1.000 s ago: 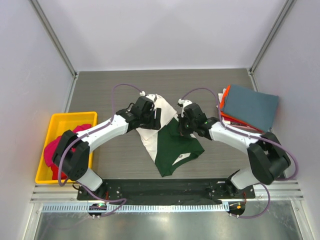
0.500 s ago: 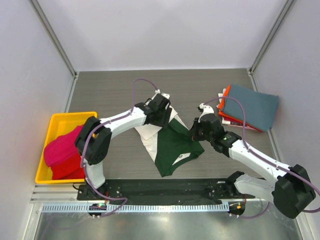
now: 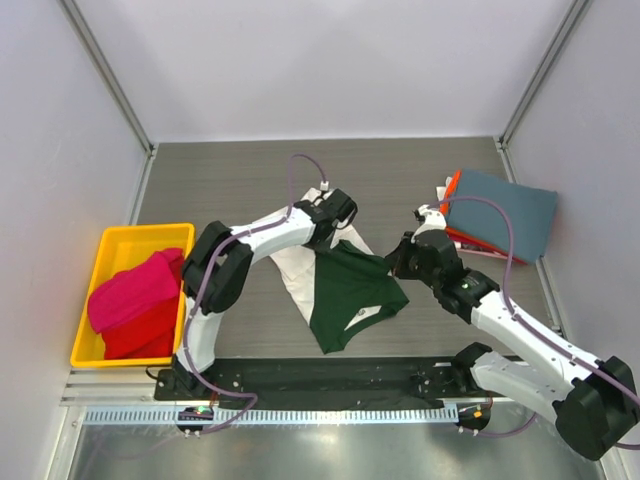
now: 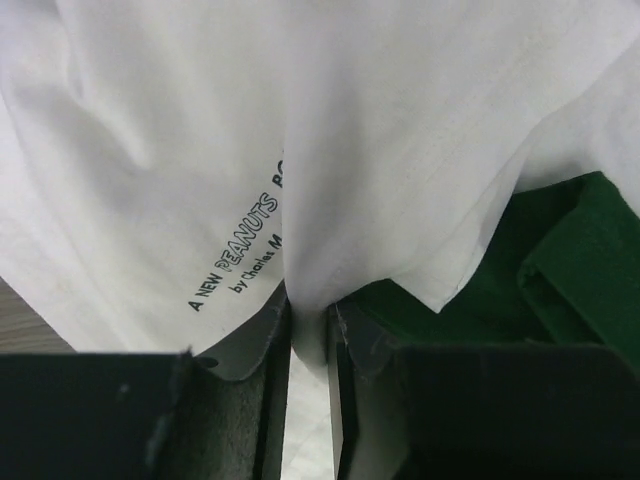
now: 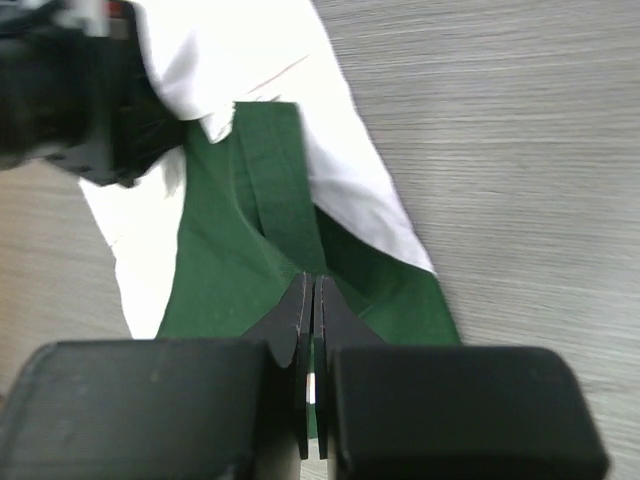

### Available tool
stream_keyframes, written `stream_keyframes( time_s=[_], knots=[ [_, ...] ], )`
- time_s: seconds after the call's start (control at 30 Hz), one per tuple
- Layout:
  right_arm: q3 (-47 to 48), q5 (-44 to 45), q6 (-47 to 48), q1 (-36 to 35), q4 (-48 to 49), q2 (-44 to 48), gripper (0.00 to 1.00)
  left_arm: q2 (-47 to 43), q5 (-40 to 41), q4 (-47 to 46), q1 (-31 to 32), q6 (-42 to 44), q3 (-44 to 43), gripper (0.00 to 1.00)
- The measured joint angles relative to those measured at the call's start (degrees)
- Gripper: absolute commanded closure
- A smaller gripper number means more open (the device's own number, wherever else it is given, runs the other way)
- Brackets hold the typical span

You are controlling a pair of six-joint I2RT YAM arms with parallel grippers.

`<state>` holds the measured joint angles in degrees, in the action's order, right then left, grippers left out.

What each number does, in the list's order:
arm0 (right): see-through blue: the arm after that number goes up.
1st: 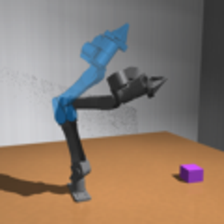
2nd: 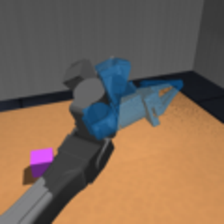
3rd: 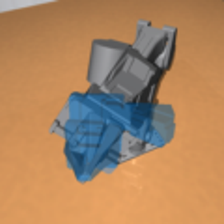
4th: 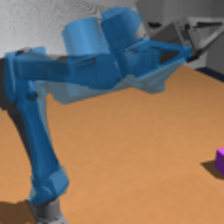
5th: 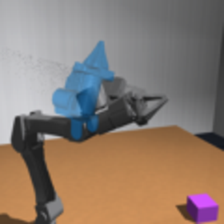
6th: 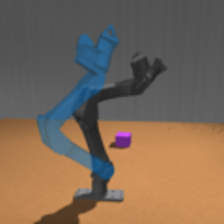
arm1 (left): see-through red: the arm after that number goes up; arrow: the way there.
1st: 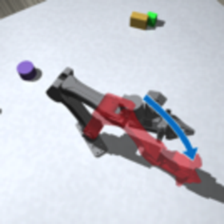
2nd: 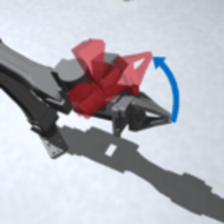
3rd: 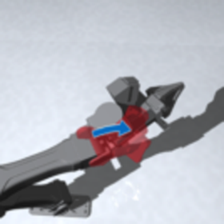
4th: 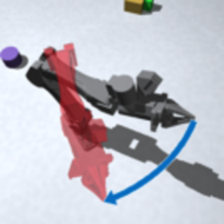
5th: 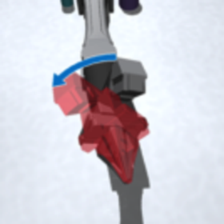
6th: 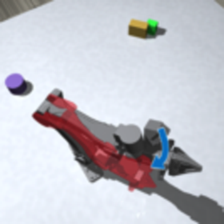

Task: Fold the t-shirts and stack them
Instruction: Flatten the tshirt out

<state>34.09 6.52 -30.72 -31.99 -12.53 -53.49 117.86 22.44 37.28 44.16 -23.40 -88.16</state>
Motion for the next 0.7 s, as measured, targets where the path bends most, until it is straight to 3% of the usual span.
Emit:
stream_keyframes(
  time_s=[0.13, 0.23, 0.53, 0.7],
  knots=[
    [0.0, 2.9, -0.8, 1.9, -2.2, 0.4, 0.99, -4.6, -2.8, 0.3, -1.6, -1.1, 1.3, 0.82],
    [0.0, 3.5, -1.2, 5.1, -3.9, 0.3, 0.99, -11.6, -7.4, 0.3, -5.1, -2.6, 2.1, 1.00],
    [2.0, 2.3, -1.4, 16.4, -8.4, -1.1, 0.99, -27.6, -15.6, 0.5, -23.2, -6.9, 4.6, 1.00],
    [15.2, -0.7, -1.4, 23.2, -12.6, -8.8, 0.99, -30.3, -19.8, 4.4, -33.1, -8.2, 3.0, 1.00]
  ],
)
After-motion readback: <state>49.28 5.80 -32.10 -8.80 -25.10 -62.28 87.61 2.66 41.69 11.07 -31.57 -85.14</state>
